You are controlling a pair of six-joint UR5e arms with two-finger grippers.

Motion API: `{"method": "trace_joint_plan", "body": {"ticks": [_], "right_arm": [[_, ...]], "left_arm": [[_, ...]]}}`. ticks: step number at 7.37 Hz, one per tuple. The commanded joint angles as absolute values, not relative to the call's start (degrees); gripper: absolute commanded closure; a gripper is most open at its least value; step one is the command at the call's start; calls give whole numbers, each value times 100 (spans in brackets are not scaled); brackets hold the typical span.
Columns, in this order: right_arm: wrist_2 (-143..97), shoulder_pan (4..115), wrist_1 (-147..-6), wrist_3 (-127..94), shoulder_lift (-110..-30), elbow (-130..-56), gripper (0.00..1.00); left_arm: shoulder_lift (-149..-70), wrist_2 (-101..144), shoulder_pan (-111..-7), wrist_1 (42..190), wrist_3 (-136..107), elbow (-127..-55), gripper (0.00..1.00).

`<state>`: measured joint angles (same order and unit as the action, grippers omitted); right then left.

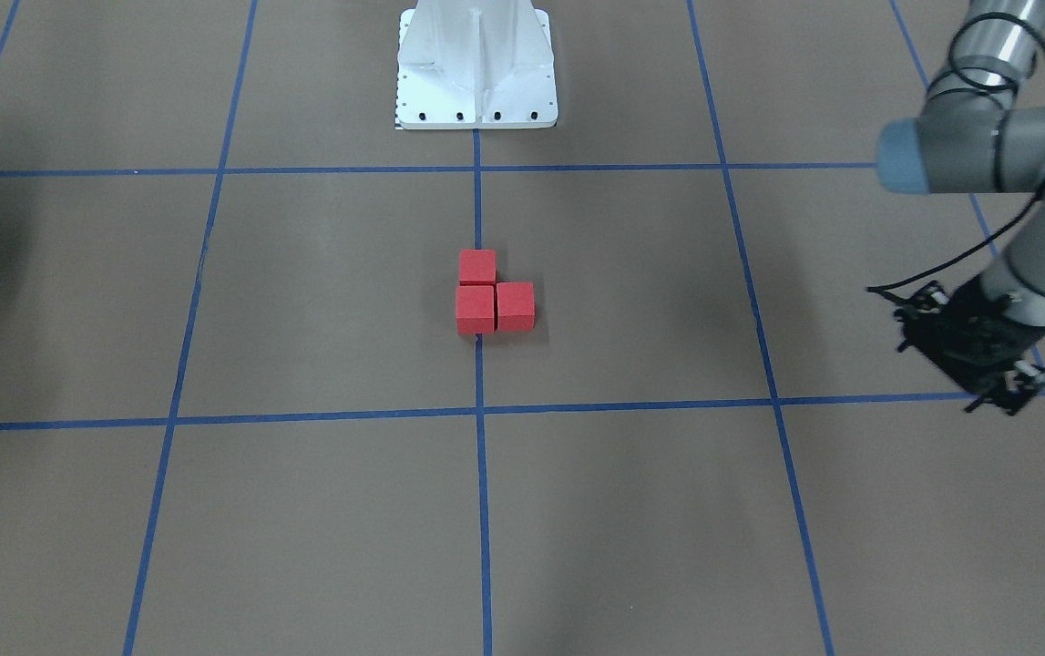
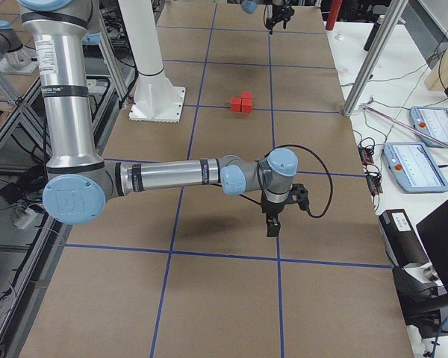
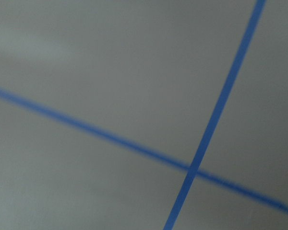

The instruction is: Form red blocks into L shape at center

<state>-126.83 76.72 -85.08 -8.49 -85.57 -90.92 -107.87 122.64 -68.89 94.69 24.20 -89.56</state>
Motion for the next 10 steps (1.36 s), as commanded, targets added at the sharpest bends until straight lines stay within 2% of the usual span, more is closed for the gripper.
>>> {"method": "trace_joint_plan", "body": {"ticks": [1, 3, 4, 10], "right_arm": [[-12683, 7673, -8508, -844, -8561, -9079, 0], [-12674, 7690, -8508, -844, -8552, -9070, 0], [-12674, 7743, -8508, -844, -8552, -9070, 0], [-12683, 7778, -8508, -844, -8534, -9079, 0]], "left_arm": [[-9717, 12577, -8248, 9475, 2443, -8685, 0], [-9065, 12699, -9014, 9405, 2426, -8666, 0], [-8940, 12761, -9078, 9378, 2400, -8657, 0], [-8947, 13711, -9211, 9097, 1538, -8851, 0]]}}
